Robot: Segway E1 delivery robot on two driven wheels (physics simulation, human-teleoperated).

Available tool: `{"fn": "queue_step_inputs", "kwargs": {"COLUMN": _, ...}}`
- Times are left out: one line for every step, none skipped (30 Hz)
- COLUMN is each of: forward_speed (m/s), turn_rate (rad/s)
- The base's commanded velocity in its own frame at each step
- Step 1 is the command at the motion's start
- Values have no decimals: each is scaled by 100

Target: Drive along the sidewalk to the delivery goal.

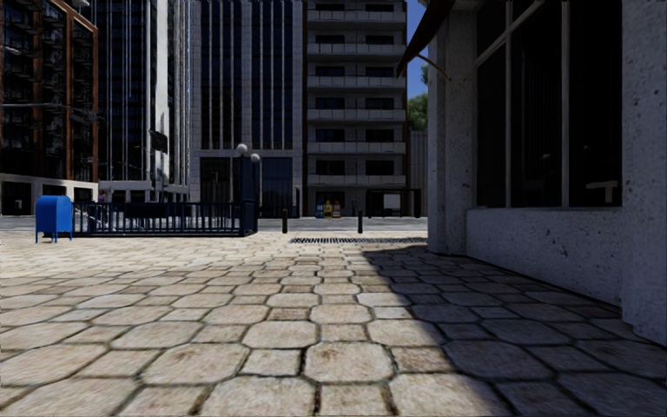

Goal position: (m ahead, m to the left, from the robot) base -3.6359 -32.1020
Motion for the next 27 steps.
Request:
{"fn": "queue_step_inputs", "kwargs": {"forward_speed": 200, "turn_rate": 0}}
{"fn": "queue_step_inputs", "kwargs": {"forward_speed": 200, "turn_rate": 0}}
{"fn": "queue_step_inputs", "kwargs": {"forward_speed": 200, "turn_rate": 0}}
{"fn": "queue_step_inputs", "kwargs": {"forward_speed": 200, "turn_rate": 0}}
{"fn": "queue_step_inputs", "kwargs": {"forward_speed": 200, "turn_rate": 0}}
{"fn": "queue_step_inputs", "kwargs": {"forward_speed": 200, "turn_rate": 0}}
{"fn": "queue_step_inputs", "kwargs": {"forward_speed": 200, "turn_rate": 0}}
{"fn": "queue_step_inputs", "kwargs": {"forward_speed": 200, "turn_rate": 0}}
{"fn": "queue_step_inputs", "kwargs": {"forward_speed": 200, "turn_rate": 0}}
{"fn": "queue_step_inputs", "kwargs": {"forward_speed": 200, "turn_rate": 0}}
{"fn": "queue_step_inputs", "kwargs": {"forward_speed": 200, "turn_rate": 0}}
{"fn": "queue_step_inputs", "kwargs": {"forward_speed": 200, "turn_rate": 0}}
{"fn": "queue_step_inputs", "kwargs": {"forward_speed": 200, "turn_rate": 0}}
{"fn": "queue_step_inputs", "kwargs": {"forward_speed": 200, "turn_rate": 0}}
{"fn": "queue_step_inputs", "kwargs": {"forward_speed": 200, "turn_rate": 0}}
{"fn": "queue_step_inputs", "kwargs": {"forward_speed": 200, "turn_rate": 0}}
{"fn": "queue_step_inputs", "kwargs": {"forward_speed": 200, "turn_rate": 0}}
{"fn": "queue_step_inputs", "kwargs": {"forward_speed": 200, "turn_rate": 0}}
{"fn": "queue_step_inputs", "kwargs": {"forward_speed": 200, "turn_rate": 0}}
{"fn": "queue_step_inputs", "kwargs": {"forward_speed": 200, "turn_rate": 0}}
{"fn": "queue_step_inputs", "kwargs": {"forward_speed": 200, "turn_rate": 0}}
{"fn": "queue_step_inputs", "kwargs": {"forward_speed": 200, "turn_rate": 0}}
{"fn": "queue_step_inputs", "kwargs": {"forward_speed": 200, "turn_rate": 0}}
{"fn": "queue_step_inputs", "kwargs": {"forward_speed": 200, "turn_rate": 0}}
{"fn": "queue_step_inputs", "kwargs": {"forward_speed": 200, "turn_rate": 0}}
{"fn": "queue_step_inputs", "kwargs": {"forward_speed": 200, "turn_rate": 0}}
{"fn": "queue_step_inputs", "kwargs": {"forward_speed": 200, "turn_rate": 0}}
